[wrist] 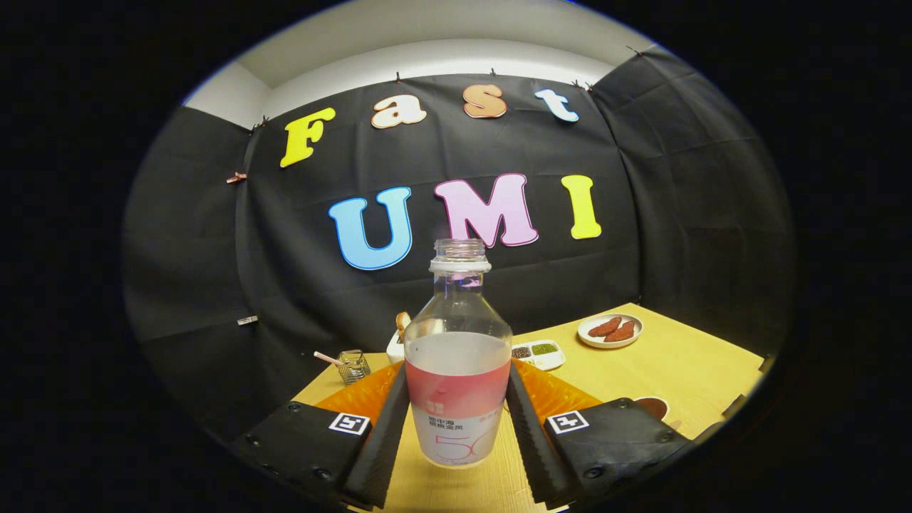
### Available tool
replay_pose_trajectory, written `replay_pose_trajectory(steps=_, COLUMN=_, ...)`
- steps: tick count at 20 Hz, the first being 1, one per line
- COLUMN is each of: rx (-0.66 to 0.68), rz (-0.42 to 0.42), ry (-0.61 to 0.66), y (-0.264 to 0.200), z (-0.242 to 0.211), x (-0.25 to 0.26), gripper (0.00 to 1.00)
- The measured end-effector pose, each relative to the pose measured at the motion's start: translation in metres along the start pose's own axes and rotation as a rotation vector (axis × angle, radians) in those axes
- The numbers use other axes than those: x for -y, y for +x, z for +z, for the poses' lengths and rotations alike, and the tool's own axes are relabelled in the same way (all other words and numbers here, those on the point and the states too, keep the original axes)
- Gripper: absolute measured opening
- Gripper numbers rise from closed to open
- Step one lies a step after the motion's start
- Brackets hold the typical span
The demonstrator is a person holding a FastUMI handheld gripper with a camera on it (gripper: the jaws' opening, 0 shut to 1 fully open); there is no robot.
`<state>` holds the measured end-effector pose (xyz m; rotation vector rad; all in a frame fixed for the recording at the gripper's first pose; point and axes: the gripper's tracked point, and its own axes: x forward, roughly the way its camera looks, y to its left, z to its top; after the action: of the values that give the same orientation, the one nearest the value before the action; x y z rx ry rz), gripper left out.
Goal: Take the bottle from table, then pour the juice into the cup, finally place the bottle on the coaster
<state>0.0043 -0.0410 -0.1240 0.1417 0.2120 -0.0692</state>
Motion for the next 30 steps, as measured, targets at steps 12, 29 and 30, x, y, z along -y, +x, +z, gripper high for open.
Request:
replay_pose_trajectory(steps=12, rx=-0.069, rz=-0.037, ry=0.427, y=0.009, z=-0.023, x=0.063, gripper=0.75)
replay_pose_trajectory(steps=29, rx=-0.137, rz=-0.056, ry=1.025, y=0.001, z=-0.065, x=0.110, gripper=0.74)
replay_pose_trajectory(steps=30, rx=-0.141, rz=-0.059, ry=1.050, y=0.000, z=-0.067, x=0.110, gripper=0.75)
